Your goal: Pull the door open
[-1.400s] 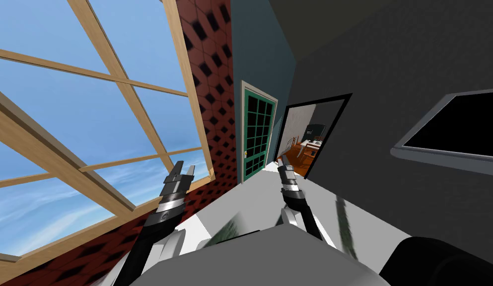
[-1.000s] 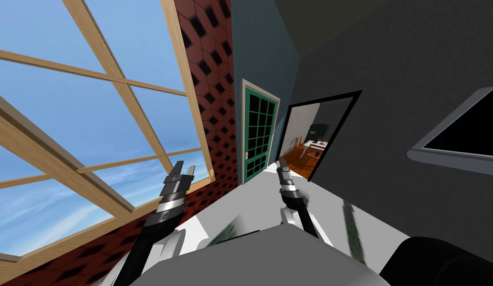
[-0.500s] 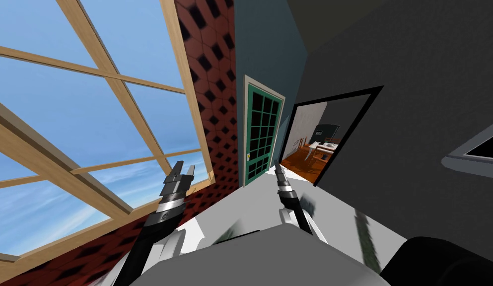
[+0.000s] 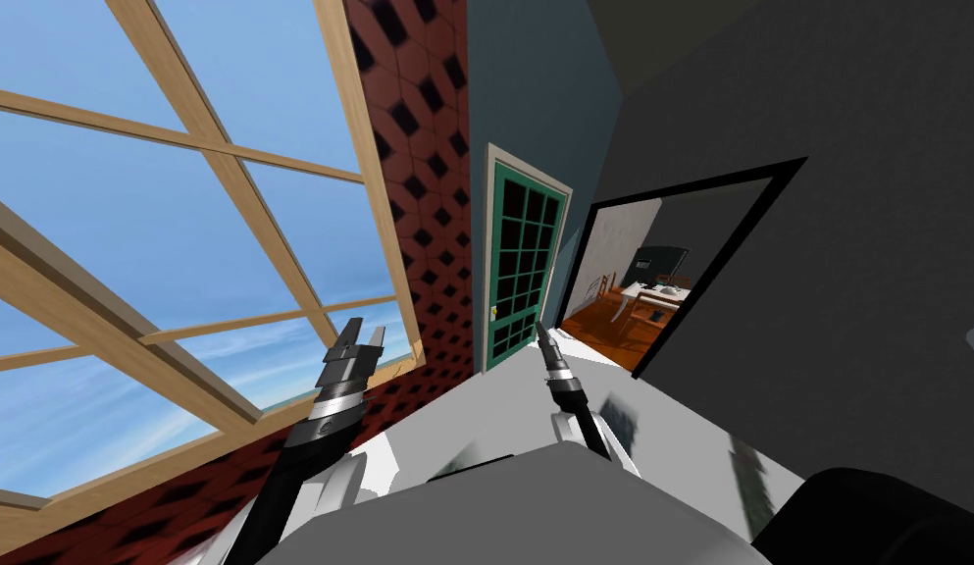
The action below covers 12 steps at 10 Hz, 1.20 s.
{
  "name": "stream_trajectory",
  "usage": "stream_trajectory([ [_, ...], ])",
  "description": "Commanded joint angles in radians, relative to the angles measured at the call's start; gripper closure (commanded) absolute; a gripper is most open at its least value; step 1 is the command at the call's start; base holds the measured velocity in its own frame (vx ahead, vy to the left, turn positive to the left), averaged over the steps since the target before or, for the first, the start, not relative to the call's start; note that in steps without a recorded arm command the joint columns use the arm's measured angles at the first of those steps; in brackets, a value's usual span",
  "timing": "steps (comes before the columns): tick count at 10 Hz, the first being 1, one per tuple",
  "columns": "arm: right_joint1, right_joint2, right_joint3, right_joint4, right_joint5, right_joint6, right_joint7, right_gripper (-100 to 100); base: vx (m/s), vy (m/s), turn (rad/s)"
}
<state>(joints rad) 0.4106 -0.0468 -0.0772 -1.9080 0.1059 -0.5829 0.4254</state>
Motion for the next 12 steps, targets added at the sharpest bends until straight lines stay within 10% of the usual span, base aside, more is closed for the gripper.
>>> stream_trajectory([
  [1, -0.021, -0.001, -0.004, 0.050, 0.017, -0.010, 0.044, -100, 0.093, -0.051, 0.078],
  [12, -0.113, -0.017, -0.042, 0.320, 0.095, -0.073, 0.246, -100, 0.073, -0.045, 0.069],
])
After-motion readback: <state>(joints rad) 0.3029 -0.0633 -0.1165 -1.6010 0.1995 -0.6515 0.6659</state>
